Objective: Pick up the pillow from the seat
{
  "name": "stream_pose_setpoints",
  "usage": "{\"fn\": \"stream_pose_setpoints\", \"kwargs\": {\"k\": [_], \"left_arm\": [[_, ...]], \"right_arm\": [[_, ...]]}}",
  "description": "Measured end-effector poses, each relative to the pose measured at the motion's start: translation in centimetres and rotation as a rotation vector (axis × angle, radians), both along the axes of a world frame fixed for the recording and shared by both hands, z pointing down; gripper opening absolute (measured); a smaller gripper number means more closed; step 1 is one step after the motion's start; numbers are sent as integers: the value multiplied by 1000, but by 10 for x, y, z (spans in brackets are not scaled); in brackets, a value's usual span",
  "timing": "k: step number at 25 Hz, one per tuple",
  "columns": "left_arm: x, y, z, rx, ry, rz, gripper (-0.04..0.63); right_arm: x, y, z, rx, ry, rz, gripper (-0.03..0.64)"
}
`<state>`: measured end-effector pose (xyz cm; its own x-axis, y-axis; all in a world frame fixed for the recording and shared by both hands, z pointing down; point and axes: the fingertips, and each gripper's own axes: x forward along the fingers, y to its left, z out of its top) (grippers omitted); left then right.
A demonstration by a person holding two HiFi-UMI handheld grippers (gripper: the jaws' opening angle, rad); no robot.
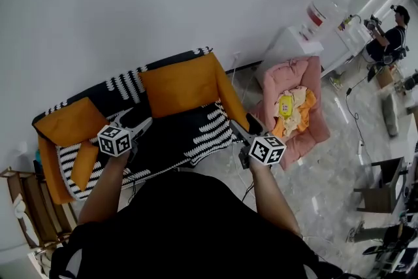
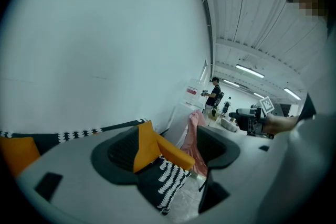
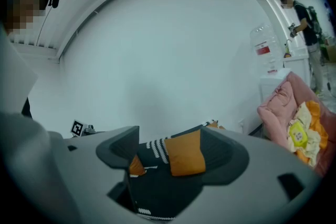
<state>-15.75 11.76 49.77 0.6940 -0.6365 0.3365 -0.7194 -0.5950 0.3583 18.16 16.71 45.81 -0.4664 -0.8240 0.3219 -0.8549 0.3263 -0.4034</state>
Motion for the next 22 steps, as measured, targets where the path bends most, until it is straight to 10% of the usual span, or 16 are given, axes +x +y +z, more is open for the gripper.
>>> {"fn": "stream_pose_setpoints", "kwargs": {"k": [22], "left_arm": [[-27,-88,10,-12,20,61,339]], "right_arm": [[-36,-71,2,-2,51,52,356]]}}
